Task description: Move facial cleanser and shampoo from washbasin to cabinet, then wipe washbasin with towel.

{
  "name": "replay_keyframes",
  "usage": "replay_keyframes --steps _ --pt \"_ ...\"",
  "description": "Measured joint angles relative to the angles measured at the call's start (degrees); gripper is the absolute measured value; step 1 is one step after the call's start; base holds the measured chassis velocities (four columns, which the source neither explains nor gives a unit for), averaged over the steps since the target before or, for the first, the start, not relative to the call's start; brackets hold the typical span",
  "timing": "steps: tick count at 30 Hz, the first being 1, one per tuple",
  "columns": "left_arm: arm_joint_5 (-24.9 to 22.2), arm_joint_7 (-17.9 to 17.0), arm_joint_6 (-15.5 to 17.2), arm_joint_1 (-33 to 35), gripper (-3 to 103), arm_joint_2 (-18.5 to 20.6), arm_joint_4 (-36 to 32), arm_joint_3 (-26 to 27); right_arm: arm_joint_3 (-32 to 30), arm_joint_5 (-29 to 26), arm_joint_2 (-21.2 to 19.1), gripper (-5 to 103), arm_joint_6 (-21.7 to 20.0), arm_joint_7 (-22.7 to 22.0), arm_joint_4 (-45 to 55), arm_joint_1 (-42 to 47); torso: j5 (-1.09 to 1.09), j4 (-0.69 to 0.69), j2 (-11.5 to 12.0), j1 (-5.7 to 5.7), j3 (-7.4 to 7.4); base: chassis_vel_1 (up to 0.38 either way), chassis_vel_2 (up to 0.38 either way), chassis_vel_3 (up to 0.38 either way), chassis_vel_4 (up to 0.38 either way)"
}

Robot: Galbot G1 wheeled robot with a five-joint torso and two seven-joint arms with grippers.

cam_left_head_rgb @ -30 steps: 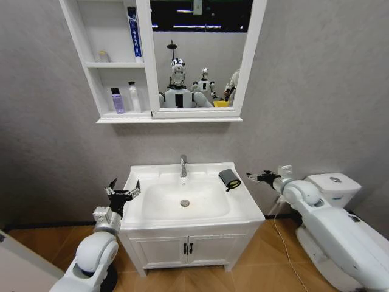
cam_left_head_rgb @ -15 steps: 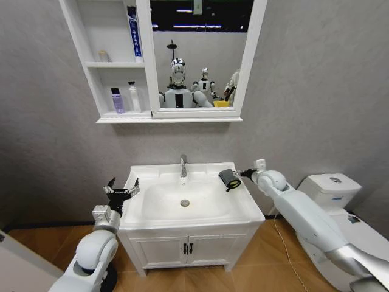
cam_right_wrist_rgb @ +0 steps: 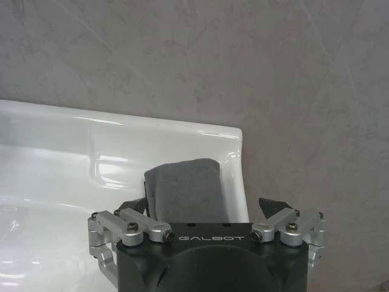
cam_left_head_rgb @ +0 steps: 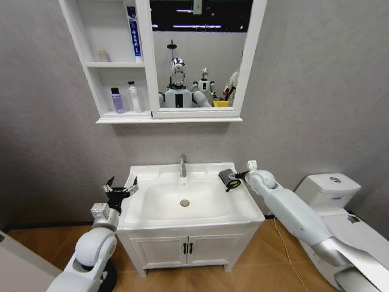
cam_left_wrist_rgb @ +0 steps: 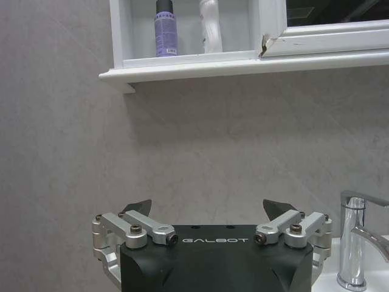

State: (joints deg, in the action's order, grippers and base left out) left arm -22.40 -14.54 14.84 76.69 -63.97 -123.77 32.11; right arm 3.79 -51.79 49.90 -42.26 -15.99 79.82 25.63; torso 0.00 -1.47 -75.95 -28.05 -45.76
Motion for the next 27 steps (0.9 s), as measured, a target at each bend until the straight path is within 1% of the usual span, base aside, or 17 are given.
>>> replay_keyframes --steps 8,19,23,27 --pt "-1.03 0.06 -0.13 -0.43 100 -0.12 0.79 0.7 3.95 1.91 0.56 100 0.0 0.69 -3.4 -3.67 0.0 0.01 0.0 0.0 0.0 0.0 0.0 0.0 0.0" --pt "-1.84 0.18 -0.19 -2.01 100 -0.1 1.57 0.78 5.24 2.65 2.13 100 0.02 1.61 -8.71 -5.72 0.0 0.0 0.0 0.0 0.0 0.0 0.0 0.0 0.0" --pt "-2.15 0.18 -0.17 -2.68 100 0.05 2.11 0.86 5.37 3.72 2.93 100 0.04 2.89 -10.92 -6.49 0.0 0.0 0.0 0.0 0.0 0.0 0.0 0.0 0.0" --pt "-2.41 0.19 -0.16 -3.07 100 0.17 2.35 0.84 5.61 3.96 3.32 100 0.06 3.28 -11.2 -6.65 0.0 0.01 0.0 0.0 0.0 0.0 0.0 0.0 0.0"
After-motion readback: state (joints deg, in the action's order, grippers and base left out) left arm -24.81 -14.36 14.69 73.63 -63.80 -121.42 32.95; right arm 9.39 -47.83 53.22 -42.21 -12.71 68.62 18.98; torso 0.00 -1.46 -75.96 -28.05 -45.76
